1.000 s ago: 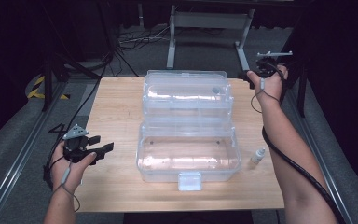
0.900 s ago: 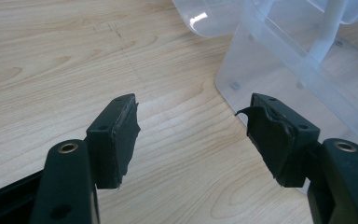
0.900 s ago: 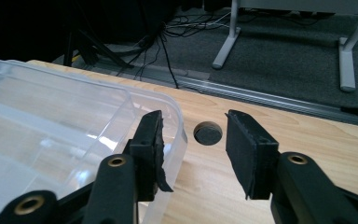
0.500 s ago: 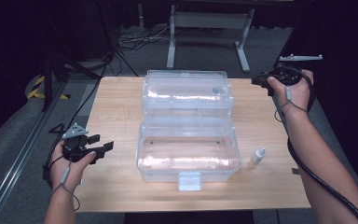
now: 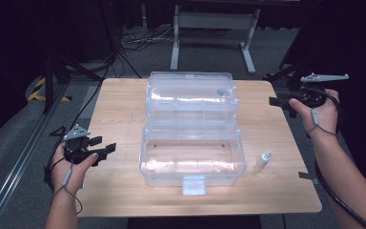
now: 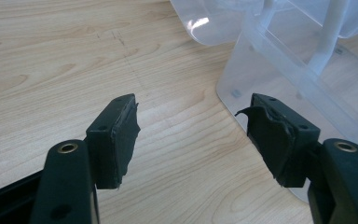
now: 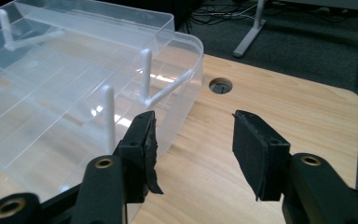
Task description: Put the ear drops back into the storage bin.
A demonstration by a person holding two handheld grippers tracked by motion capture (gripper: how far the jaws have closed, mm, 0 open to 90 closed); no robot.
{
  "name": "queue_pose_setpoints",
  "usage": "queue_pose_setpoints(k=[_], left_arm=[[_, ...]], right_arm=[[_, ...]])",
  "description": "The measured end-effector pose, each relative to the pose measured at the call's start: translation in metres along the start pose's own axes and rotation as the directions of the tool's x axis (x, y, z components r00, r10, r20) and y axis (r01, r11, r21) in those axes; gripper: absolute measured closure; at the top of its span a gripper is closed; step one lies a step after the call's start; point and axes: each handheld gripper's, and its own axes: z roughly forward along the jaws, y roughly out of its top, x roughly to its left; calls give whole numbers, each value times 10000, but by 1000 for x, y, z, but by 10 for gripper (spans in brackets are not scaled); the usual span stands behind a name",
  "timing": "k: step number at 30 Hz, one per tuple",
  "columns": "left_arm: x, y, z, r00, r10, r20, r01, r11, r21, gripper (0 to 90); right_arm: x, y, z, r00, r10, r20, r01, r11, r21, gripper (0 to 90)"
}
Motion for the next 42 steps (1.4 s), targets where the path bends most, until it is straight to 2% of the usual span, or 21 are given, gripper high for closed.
queue_pose_setpoints(k=[4, 9, 10, 11, 17, 23, 27, 31, 33, 34, 37, 39, 42], left_arm=[[0, 0, 0, 10000, 2, -20, -2, 10000, 22, 343], [0, -1, -1, 10000, -28, -41, 28, 10000, 45, 342], [0, -1, -1, 10000, -51, -41, 52, 10000, 37, 342], [0, -1, -1, 10000, -18, -52, 18, 10000, 27, 342], [2, -3, -2, 9999, -75, -81, 75, 10000, 64, 338], [1, -3, -1, 9999, -69, -75, 69, 9999, 78, 338], [2, -4, 1, 9999, -117, -94, 118, 9999, 123, 337], [4, -5, 2, 9999, -135, -103, 137, 9998, 163, 337], [3, -4, 2, 9999, -145, -90, 146, 9998, 162, 337], [4, -4, 2, 9999, -81, -79, 82, 9997, 213, 337], [4, -5, 3, 9999, -121, -82, 123, 9996, 266, 337], [4, -6, 4, 9999, -133, -86, 135, 9995, 287, 337], [5, -6, 3, 9998, -157, -90, 159, 9995, 289, 336]], right_arm=[[2, -8, -6, 9998, -5, -174, 6, 10000, 73, 493], [5, -21, -13, 9995, -198, -248, 208, 9989, 414, 484], [6, -23, -14, 9993, -195, -311, 210, 9986, 489, 480], [9, -29, -14, 9982, -141, -589, 173, 9983, 548, 474], [14, -44, -13, 9957, -108, -918, 191, 9957, 902, 464], [15, -53, -10, 9963, -257, -817, 378, 9879, 1505, 459], [16, -59, -5, 9969, -429, -656, 569, 9714, 2306, 462], [16, -64, 1, 9964, -577, -624, 734, 9547, 2883, 470], [18, -68, 6, 9962, -755, -436, 856, 9409, 3278, 470], [18, -68, 6, 9962, -755, -436, 856, 9409, 3278, 470], [20, -70, 11, 9928, -1193, -98, 1145, 9228, 3678, 473], [21, -71, 14, 9927, -1192, -186, 1174, 9178, 3794, 473], [22, -74, 18, 9920, -1234, -264, 1233, 9032, 4112, 475]])
